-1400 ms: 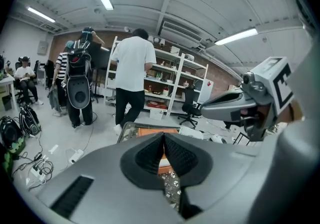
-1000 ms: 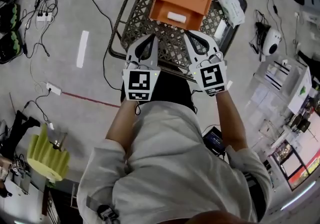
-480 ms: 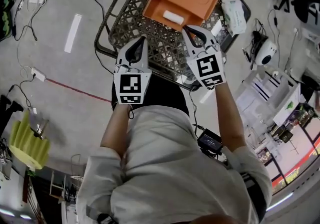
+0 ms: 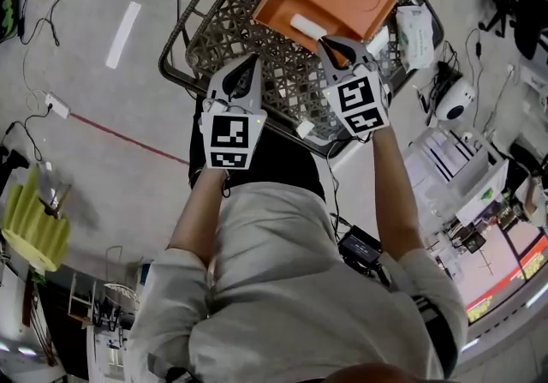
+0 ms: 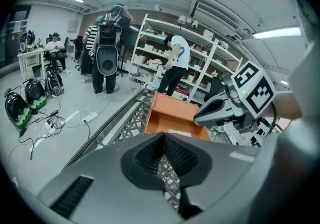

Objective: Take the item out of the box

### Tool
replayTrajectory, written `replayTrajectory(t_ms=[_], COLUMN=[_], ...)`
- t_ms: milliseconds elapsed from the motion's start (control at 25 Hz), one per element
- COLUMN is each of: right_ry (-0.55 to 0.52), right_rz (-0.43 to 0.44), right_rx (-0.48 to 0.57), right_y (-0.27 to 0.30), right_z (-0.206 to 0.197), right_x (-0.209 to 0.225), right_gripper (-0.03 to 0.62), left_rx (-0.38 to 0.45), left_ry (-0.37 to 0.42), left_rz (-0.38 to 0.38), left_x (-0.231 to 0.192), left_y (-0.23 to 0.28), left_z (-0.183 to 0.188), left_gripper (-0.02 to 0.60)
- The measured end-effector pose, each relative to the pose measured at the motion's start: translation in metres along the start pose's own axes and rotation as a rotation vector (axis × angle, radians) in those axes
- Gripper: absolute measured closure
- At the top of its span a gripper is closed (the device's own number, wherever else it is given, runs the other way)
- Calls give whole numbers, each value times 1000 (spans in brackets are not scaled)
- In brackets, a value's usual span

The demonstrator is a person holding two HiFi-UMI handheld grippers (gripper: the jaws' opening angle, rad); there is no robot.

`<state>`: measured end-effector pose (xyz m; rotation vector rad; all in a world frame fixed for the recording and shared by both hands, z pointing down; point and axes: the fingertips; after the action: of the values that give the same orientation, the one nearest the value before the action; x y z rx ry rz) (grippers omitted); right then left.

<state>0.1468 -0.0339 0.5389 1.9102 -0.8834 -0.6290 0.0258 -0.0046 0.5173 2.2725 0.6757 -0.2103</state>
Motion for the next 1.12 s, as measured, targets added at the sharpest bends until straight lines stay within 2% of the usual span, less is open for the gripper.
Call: replayTrajectory(t_ms=[400, 440, 520, 1120], right_ry=[-68, -72, -78, -148], right_rz=[31, 34, 44, 68], right_rx=[-72, -82, -101, -201], right_y=[33, 35, 39, 67], right_z=[-15, -16, -18, -19], right_x=[-3, -3, -3, -4], right_gripper=[586, 579, 488, 485], left_rx=[-49, -53, -58, -62], left_ry=[-44, -48, -54, -100], left_rz=[-2, -1, 0, 19], left_x=[-12, -13, -15, -28], left_y=[13, 14, 15, 14], left_z=[-25, -27, -30, -36], left_gripper=[571, 571, 571, 571])
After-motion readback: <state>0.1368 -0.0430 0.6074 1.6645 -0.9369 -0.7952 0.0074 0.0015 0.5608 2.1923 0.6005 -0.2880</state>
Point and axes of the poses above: the fingertips, and each gripper's own axes: y forward along the fingers, x to its right, z out of its top
